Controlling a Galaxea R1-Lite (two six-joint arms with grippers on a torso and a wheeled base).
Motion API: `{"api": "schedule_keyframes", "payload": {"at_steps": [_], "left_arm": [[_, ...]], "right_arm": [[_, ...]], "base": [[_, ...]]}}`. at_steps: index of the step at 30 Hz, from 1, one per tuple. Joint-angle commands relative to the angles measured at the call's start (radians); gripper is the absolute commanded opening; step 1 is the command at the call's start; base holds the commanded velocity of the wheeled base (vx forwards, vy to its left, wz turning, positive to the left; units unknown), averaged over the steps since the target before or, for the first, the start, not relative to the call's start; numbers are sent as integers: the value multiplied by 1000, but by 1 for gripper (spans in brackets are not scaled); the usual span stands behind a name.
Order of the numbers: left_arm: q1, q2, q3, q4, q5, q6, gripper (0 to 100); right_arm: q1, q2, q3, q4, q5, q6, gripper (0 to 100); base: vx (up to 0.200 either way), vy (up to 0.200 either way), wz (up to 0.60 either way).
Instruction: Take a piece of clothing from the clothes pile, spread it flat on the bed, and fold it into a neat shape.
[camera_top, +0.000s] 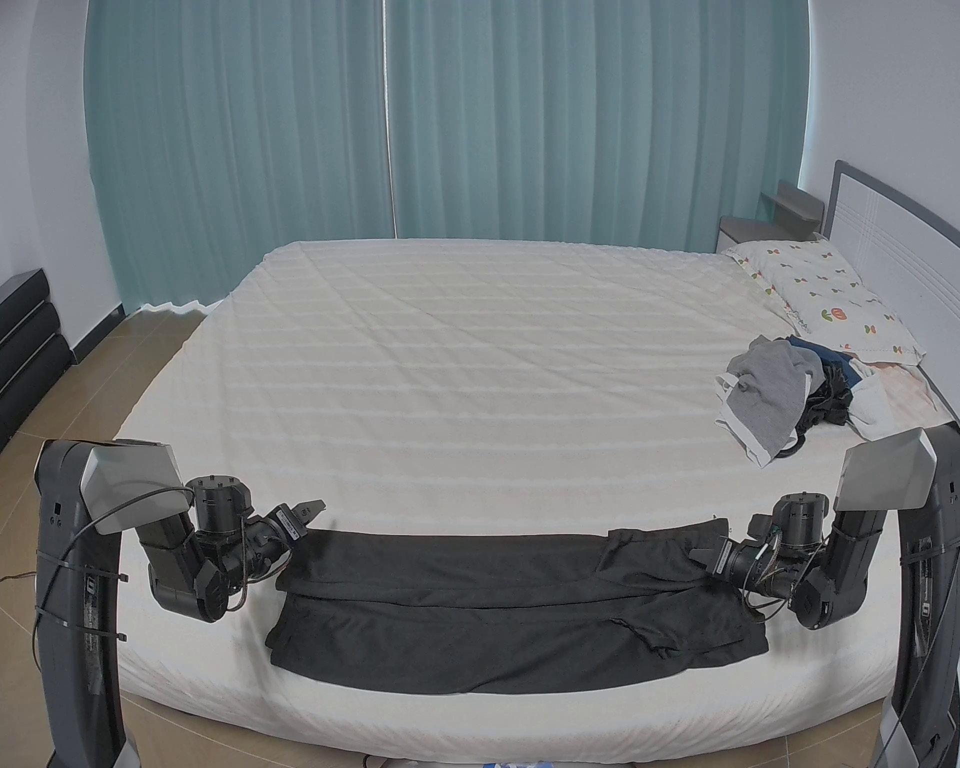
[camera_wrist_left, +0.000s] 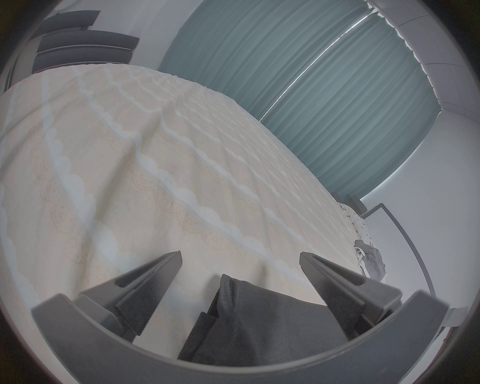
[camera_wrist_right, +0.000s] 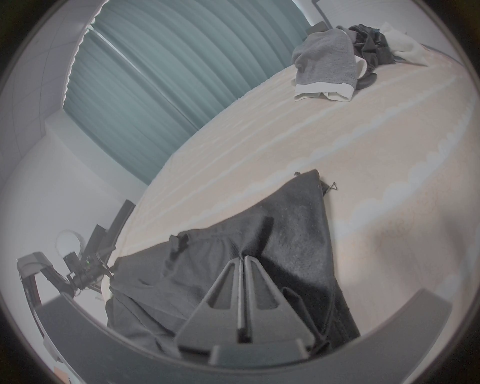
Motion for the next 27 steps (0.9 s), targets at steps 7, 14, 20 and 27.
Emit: {"api": "schedule_keyframes", "payload": {"at_steps": [7, 14, 20, 27], "left_arm": [[0, 0, 1, -3, 0, 1, 100], [0, -2, 4, -6, 0, 2, 100], [9, -32, 15, -4, 0, 4, 100], [0, -206, 112, 19, 0, 2, 100]], "right_arm": [[-25, -18, -4, 13, -7, -35, 0], [-26, -38, 4, -3, -4, -38, 100], [-26, -85, 4, -14, -6, -28, 100], [1, -167, -2, 3, -10, 5, 100]], "base": [[0, 0, 0], [0, 0, 0], [0, 0, 0], [0, 0, 0]]}}
